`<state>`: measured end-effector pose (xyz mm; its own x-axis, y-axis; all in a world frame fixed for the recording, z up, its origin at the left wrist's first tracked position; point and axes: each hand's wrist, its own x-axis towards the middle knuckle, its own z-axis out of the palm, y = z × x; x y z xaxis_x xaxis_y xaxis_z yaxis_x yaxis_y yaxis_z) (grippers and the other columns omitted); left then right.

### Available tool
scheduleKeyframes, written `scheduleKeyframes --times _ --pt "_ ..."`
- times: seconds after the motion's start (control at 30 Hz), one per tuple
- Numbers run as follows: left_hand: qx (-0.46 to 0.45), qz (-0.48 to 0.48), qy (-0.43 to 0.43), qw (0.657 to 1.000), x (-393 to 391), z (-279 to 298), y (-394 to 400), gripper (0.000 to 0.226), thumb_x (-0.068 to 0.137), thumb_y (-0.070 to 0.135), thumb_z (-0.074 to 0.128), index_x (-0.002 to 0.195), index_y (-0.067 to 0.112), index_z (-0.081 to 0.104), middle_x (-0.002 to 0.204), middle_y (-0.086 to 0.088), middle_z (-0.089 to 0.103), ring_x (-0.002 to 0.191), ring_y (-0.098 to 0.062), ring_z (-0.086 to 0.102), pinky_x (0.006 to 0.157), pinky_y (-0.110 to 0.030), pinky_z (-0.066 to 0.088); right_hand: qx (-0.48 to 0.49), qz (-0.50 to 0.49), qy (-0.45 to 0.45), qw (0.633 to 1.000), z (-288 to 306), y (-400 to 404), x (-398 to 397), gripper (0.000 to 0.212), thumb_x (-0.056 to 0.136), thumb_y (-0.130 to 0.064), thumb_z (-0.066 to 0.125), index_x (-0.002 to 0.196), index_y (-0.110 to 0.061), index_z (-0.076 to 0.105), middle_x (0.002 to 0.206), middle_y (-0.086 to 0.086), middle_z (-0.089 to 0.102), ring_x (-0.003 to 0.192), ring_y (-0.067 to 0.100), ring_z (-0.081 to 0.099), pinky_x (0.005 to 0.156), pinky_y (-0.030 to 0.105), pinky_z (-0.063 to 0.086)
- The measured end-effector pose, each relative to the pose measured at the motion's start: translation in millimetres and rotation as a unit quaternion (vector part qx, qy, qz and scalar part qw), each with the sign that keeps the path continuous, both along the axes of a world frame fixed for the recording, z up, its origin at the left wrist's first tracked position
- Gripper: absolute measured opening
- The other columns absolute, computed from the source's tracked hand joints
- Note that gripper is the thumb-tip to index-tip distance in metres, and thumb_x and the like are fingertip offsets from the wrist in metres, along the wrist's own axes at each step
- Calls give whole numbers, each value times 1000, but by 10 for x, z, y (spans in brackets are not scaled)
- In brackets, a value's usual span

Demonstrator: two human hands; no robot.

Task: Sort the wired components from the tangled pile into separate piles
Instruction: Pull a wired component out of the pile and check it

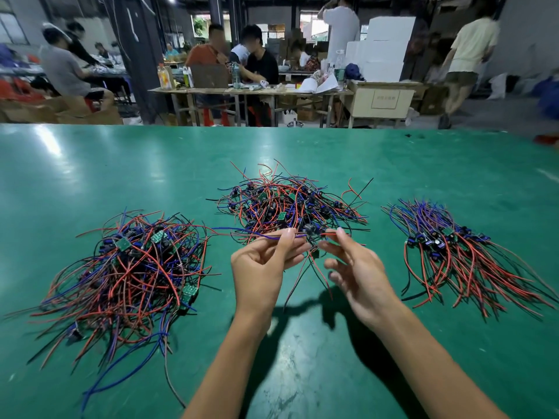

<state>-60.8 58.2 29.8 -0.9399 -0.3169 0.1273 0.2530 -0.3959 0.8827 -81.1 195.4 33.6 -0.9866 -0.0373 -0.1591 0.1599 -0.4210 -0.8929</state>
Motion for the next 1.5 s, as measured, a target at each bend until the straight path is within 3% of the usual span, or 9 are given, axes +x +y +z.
scheduleKeyframes --times 0.2,0.47,0.77,0.93,1.07,1.2,1.33,1.43,1.5 --pt "-24 6 17 1000 15 23 -20 18 95 18 69 89 3 77 86 -19 77 83 -32 77 69 -27 60 -75 -70 41 994 59 145 -75 20 108 -22 46 96 -13 60 83 8 78 73 17 77 56 19 57" --pt "130 -77 -23 988 9 78 -291 76 100 57 28 82 2 78 78 -27 73 73 -38 74 60 -30 60 -38 8 25 999 153 319 -145 20 106 -20 48 93 -16 62 77 10 77 63 13 74 52 18 56" --pt "-94 -230 -95 964 13 -25 -62 43 89 48 69 109 10 76 102 -15 77 88 -32 76 74 -36 64 187 135 99 968 57 257 -74 23 103 -28 53 86 -25 69 75 3 67 47 10 54 41 17 38" --pt "-86 -254 -110 957 42 -68 -16 15 96 16 66 108 10 73 97 -18 76 67 -25 73 64 -30 61 315 91 203 923 -6 209 -80 25 105 -22 53 85 -17 68 73 -11 63 51 -6 50 52 5 38" --pt "-92 -235 -114 961 23 -68 -3 18 97 20 63 104 9 76 86 -10 72 56 -14 60 56 -24 54 318 83 233 915 -8 198 -79 25 105 -18 53 85 -14 67 63 -20 61 57 -9 55 56 4 41" --pt "-115 -166 -98 975 17 -112 35 15 96 16 66 95 7 78 75 -5 72 45 -7 49 45 -17 43 305 63 216 925 -60 129 -83 23 104 -19 53 94 -21 74 77 -21 65 67 -8 52 59 7 38" --pt "-149 -98 -74 981 -23 -159 48 18 94 7 65 80 7 76 73 -3 72 40 -4 44 39 -15 34 262 75 184 944 -172 -61 -35 24 105 -12 49 99 -16 73 75 -11 66 70 3 55 59 14 42" --pt "-225 -83 -48 970 -63 -200 60 32 92 2 65 64 15 68 94 -1 77 50 4 53 49 -11 41 203 42 140 968 -228 -186 -3 29 104 -6 45 92 -14 70 73 -4 68 63 6 57 50 13 41" --pt "-289 -72 -42 954 -82 -223 60 31 91 3 66 64 19 67 83 0 74 60 -5 57 59 -23 47 178 24 104 978 -225 -206 -13 30 104 -6 44 91 -12 69 77 4 69 56 7 57 42 17 40"
